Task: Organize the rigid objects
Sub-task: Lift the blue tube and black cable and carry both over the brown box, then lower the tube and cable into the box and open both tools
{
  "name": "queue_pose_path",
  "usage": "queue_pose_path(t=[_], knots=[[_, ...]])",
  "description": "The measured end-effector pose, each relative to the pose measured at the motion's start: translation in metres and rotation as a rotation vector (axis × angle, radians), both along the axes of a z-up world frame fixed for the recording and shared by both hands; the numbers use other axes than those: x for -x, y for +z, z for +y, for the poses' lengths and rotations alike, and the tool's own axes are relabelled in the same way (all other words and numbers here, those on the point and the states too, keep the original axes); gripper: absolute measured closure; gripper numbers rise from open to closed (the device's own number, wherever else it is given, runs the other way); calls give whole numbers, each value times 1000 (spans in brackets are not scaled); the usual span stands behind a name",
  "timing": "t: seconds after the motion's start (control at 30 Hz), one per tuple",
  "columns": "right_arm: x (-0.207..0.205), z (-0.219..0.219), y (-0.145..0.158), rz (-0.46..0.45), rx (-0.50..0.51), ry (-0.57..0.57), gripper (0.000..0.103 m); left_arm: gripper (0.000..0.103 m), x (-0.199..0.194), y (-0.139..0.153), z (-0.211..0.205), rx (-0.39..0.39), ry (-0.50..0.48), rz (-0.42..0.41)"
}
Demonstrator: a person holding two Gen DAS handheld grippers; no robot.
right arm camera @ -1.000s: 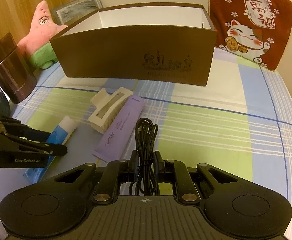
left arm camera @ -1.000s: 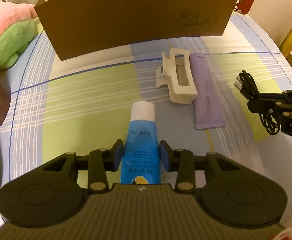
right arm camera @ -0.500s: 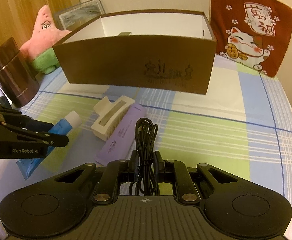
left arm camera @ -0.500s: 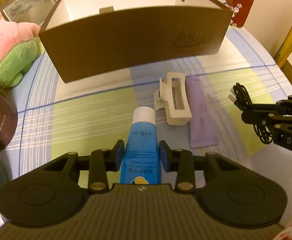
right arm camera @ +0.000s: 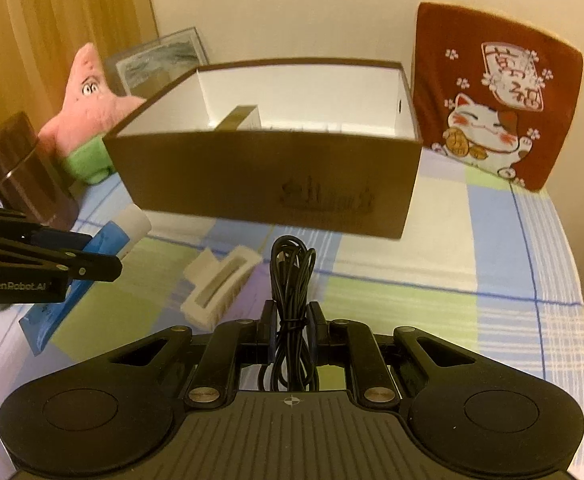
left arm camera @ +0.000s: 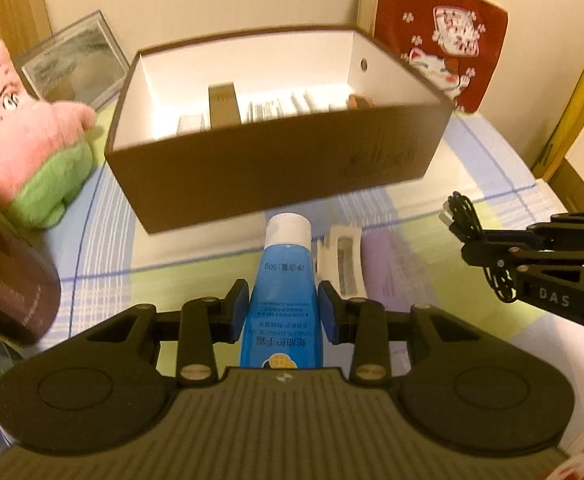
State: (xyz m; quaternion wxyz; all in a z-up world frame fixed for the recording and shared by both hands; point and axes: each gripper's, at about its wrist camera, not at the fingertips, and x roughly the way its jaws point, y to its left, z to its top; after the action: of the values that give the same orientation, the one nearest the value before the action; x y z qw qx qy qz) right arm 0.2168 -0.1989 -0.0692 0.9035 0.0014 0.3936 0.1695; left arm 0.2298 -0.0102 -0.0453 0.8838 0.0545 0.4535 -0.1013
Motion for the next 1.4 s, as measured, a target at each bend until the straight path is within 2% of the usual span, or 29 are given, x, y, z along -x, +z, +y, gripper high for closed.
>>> queue_pose_path(t=[0.33,0.53,0.87,1.13,1.4], knots=[[-23,0,32,-40,-47,-20,92,70,-23,32,0,-4,-32,-52],[-42,-4,46,-44,-70,-30,92,70,-39,49,-2,22,-47,-76],[-86,-17,71,-82,-64,-58,92,70,-80,70,-9,16,-58,-111],[-125,-19,78,-85,-56,-70,92,70,-117,79,-21,15,-80,-133],[-159,-18,74,-71,-39,-79,92,70,-154,75,-34,32,-95,-126]])
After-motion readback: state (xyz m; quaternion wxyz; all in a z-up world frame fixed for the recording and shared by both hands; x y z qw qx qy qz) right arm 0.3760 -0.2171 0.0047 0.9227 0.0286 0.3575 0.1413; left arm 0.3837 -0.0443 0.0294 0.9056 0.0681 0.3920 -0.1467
